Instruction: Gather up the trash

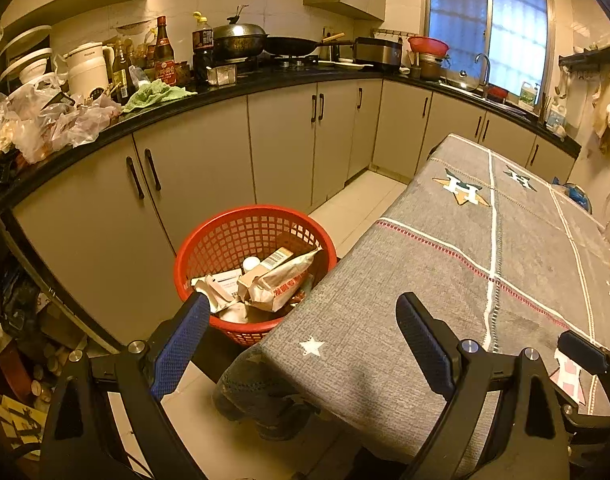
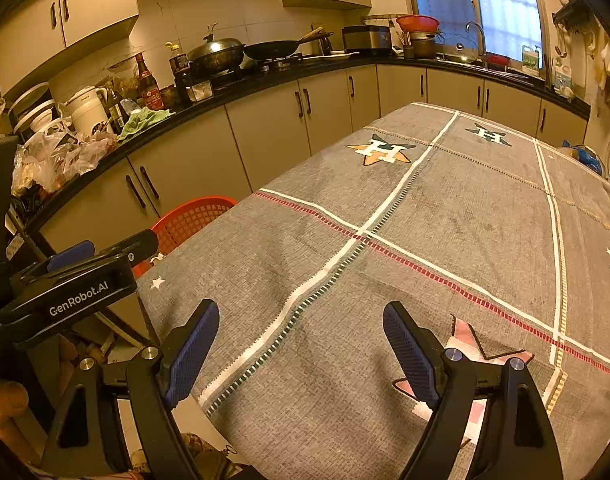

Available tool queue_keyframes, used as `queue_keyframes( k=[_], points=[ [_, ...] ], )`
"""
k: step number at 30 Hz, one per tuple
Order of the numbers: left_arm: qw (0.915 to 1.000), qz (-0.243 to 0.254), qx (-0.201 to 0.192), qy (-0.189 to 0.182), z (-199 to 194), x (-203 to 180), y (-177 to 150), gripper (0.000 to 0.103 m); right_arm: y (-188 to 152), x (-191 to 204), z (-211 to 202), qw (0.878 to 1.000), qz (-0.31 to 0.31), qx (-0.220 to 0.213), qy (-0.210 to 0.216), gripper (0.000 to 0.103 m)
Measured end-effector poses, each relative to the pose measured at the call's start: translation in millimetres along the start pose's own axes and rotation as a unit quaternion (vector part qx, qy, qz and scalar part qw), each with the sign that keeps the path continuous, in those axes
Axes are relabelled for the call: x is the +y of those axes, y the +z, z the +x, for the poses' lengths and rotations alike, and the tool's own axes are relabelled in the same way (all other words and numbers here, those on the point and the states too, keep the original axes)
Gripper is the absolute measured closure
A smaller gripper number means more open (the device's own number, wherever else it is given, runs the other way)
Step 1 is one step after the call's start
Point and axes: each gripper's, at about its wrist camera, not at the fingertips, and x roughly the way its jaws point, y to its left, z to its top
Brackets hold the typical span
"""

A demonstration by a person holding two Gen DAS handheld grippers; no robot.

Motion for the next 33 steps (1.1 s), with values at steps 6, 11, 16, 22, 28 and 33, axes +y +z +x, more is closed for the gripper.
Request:
queue_keyframes(
  k=[6,11,16,22,28,33],
  points=[
    [0.9998,-0.002,-0.02,-0.006,-10,0,1,0.01,0,0,0,1.0,0.0,0.0,-0.001,0.015],
    [0.9986,-0.003,-0.053,0.002,-21,1,1,0.01,-3,1,-3,1.0,0.002,-0.002,-0.006,0.015],
    [0.992,-0.003,-0.123,0.026,-46,3,0,0.0,-4,3,-7,1.0,0.004,-0.004,-0.007,0.015],
    [0.9875,-0.019,-0.153,0.033,-63,11,3,0.0,-6,6,-15,1.0,0.002,-0.011,-0.013,0.015],
    [0.9887,-0.024,-0.139,0.05,-60,18,2,0.0,-8,10,-20,1.0,0.0,-0.015,-0.018,0.015],
    [0.9896,-0.022,-0.13,0.056,-57,19,-1,0.0,-8,13,-22,1.0,-0.003,-0.016,-0.02,0.015]
  ],
)
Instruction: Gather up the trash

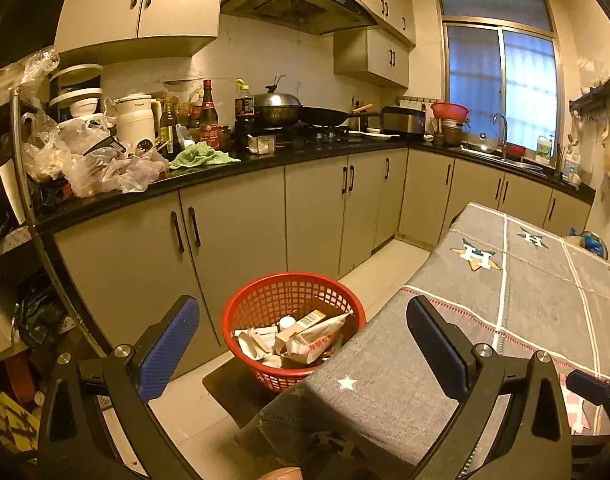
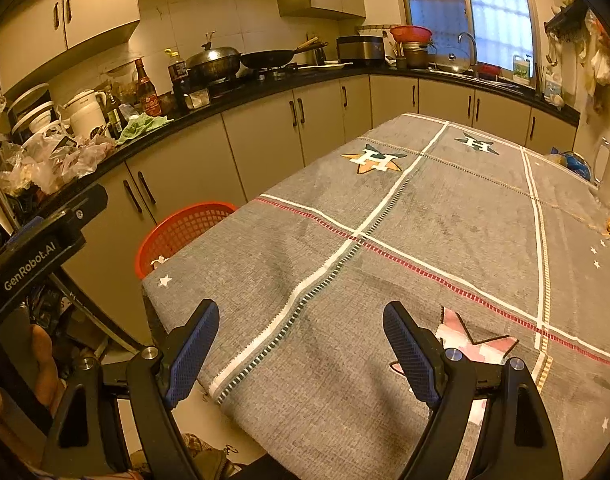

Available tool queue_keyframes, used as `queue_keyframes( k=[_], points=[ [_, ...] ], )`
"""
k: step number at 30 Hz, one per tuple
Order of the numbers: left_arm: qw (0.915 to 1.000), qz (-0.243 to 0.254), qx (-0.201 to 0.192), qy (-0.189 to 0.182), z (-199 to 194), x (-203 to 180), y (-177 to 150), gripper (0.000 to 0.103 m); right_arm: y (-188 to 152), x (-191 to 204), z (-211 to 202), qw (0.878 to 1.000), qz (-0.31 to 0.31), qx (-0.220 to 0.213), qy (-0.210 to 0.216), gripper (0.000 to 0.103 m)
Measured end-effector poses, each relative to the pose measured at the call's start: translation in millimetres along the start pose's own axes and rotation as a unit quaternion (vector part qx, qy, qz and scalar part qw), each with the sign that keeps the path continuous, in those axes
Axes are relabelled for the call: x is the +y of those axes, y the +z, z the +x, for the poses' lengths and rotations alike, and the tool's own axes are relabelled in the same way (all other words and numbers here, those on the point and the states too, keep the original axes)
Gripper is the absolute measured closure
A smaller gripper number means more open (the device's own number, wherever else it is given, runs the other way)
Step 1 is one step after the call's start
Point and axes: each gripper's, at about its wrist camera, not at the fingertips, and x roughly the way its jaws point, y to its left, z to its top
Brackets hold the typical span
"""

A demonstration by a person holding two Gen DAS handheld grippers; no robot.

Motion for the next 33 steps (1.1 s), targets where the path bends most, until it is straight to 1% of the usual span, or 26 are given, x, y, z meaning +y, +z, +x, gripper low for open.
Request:
queue_keyframes(
  k=[4,8,15,27,33],
  points=[
    [0.9998,0.012,0.016,-0.001,4,-2,-5,0.0,0,3,-1,1.0,-0.004,-0.001,-0.002,0.015],
    [0.9988,0.012,0.044,-0.016,12,-1,-10,0.0,0,4,0,1.0,-0.005,0.0,-0.004,0.015],
    [0.997,0.009,0.072,-0.027,22,1,-16,0.0,0,5,3,1.0,-0.004,0.004,-0.011,0.015],
    [0.9932,0.013,0.108,-0.042,35,-2,-23,0.0,-1,8,7,1.0,-0.012,0.004,-0.028,0.015],
    [0.992,0.013,0.117,-0.046,38,-3,-25,0.0,-2,6,8,0.999,-0.007,0.006,-0.041,0.015]
  ],
)
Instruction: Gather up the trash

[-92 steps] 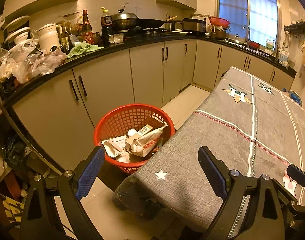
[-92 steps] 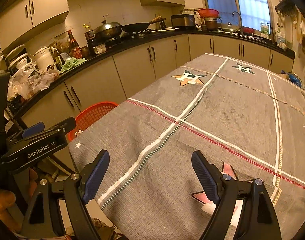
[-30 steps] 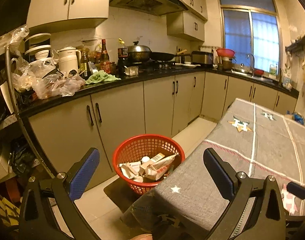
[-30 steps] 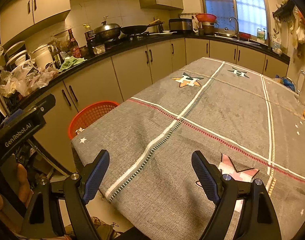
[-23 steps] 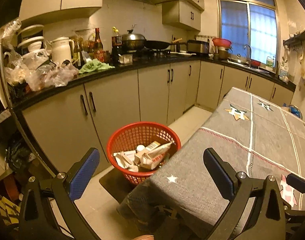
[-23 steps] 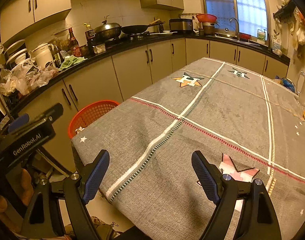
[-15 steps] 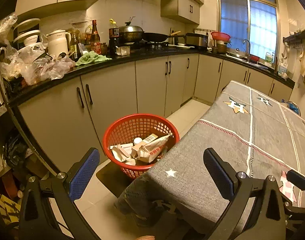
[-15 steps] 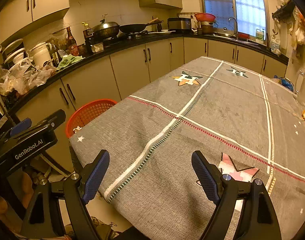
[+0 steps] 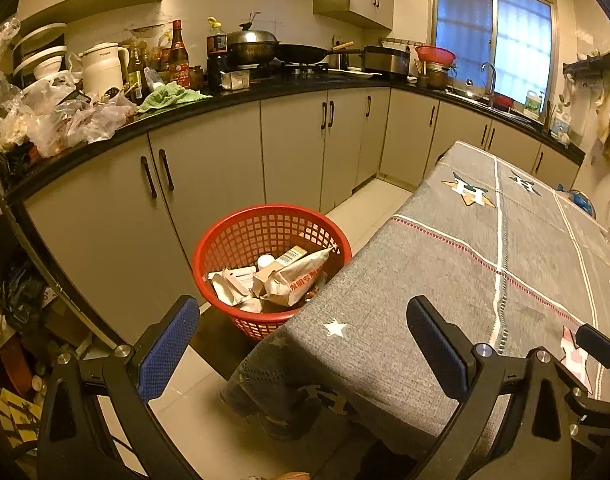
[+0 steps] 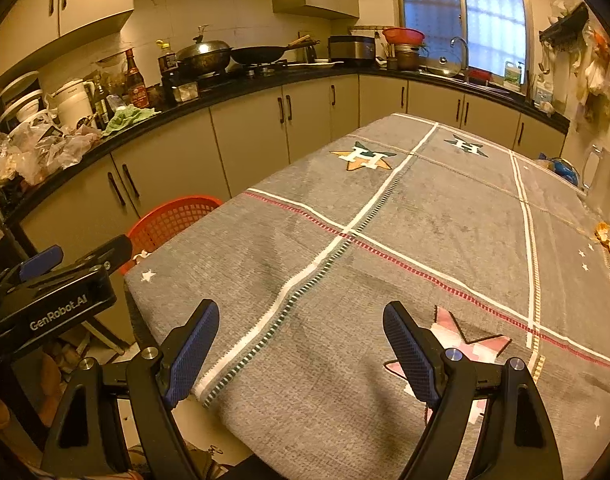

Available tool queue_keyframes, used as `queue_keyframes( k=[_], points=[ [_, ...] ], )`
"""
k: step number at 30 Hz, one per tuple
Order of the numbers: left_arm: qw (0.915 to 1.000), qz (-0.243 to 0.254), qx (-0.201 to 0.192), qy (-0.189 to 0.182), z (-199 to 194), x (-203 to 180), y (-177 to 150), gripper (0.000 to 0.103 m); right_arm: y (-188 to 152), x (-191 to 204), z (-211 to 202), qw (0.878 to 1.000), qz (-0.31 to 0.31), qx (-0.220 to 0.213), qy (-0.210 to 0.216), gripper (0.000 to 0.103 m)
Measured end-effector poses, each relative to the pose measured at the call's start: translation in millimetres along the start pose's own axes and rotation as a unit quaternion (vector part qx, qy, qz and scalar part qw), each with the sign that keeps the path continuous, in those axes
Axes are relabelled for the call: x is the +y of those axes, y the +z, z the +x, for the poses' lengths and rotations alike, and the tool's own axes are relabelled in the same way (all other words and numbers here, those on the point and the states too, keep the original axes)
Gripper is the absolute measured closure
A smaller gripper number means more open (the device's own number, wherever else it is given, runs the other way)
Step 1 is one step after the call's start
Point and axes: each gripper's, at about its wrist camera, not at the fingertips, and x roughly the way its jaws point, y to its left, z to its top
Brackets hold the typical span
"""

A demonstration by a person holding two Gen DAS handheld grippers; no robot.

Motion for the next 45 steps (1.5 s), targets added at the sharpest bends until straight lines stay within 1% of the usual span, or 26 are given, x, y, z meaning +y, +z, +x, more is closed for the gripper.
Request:
queue_keyframes(
  k=[7,18,21,25,28,33,38,42,45],
  points=[
    [0.9999,-0.004,0.009,-0.007,3,1,0,0.0,0,-3,2,1.0,0.011,0.006,-0.003,0.015],
    [0.9999,-0.004,0.013,-0.007,5,2,0,0.0,1,1,7,1.0,0.006,0.01,-0.002,0.015],
    [0.9999,0.001,0.012,0.006,0,4,4,0.0,4,0,8,1.0,0.012,0.003,0.001,0.015],
    [0.9992,0.005,-0.01,0.04,-21,11,10,0.0,8,-5,8,1.0,0.018,-0.023,-0.006,0.015],
    [0.9975,-0.002,-0.021,0.068,-32,17,13,0.0,13,-11,11,0.999,0.029,-0.025,0.006,0.015],
    [0.9953,-0.015,-0.023,0.093,-45,17,16,0.0,19,-24,11,0.999,0.041,-0.031,0.017,0.015],
    [0.9944,-0.003,-0.034,0.1,-56,4,21,0.0,19,-35,9,0.998,0.052,-0.037,0.028,0.015],
    [0.9946,0.017,-0.032,0.097,-57,-11,21,0.0,15,-40,8,0.997,0.055,-0.039,0.032,0.015],
    [0.9947,0.022,-0.03,0.096,-57,-16,21,0.0,14,-43,8,0.997,0.056,-0.04,0.03,0.015]
  ],
)
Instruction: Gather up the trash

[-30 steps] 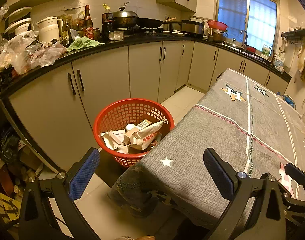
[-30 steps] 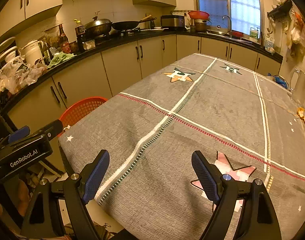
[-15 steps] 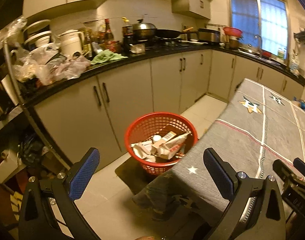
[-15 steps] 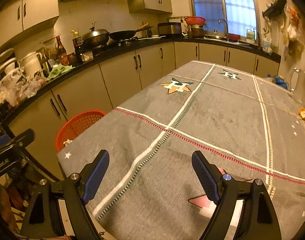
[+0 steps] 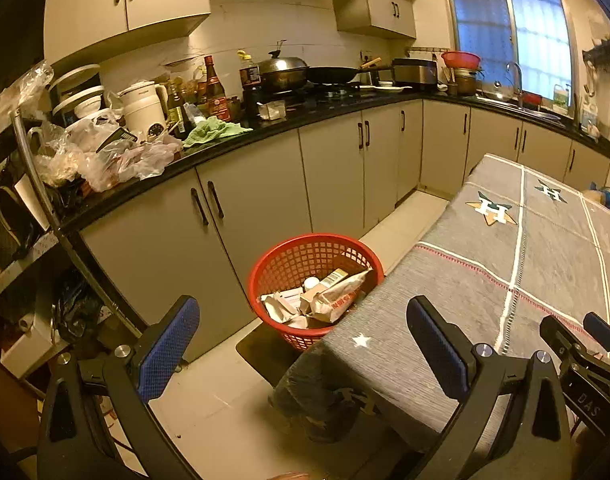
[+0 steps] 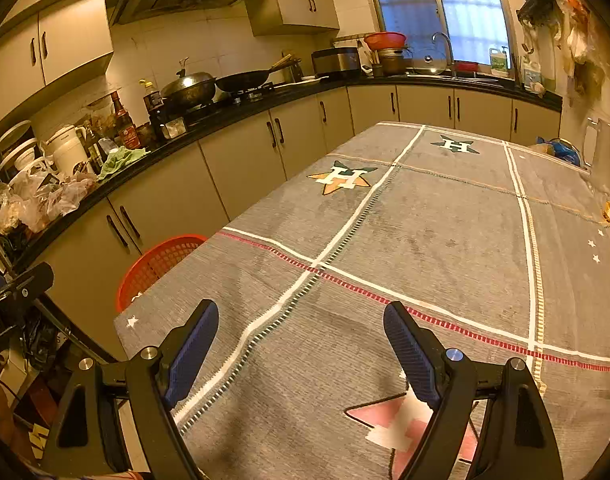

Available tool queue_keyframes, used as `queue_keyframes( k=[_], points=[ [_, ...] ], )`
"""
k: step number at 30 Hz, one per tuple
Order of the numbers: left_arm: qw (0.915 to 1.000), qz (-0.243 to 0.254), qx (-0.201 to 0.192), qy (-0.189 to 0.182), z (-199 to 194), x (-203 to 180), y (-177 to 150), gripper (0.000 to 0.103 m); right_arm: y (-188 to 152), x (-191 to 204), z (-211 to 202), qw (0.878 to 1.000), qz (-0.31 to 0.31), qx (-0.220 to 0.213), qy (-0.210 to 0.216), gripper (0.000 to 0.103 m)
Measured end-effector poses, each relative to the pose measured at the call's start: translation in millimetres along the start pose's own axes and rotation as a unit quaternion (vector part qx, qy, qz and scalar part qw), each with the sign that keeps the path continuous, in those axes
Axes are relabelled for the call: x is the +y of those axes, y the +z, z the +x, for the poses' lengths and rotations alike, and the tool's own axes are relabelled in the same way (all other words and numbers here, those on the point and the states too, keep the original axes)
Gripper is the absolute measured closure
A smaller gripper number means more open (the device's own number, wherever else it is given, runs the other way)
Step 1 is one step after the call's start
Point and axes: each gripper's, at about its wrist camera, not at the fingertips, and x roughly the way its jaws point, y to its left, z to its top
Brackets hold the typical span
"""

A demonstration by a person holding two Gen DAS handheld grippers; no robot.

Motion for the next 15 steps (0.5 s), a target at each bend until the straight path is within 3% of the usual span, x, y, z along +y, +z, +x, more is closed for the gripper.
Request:
queue_keyframes(
  k=[6,15],
  points=[
    [1.0,-0.001,0.001,-0.002,0,-2,0,0.0,0,-2,-4,1.0,-0.001,-0.008,-0.01,0.015],
    [0.9988,0.018,0.01,-0.044,5,-25,-10,0.0,-10,-2,-16,0.999,-0.022,-0.012,-0.046,0.014]
  ],
)
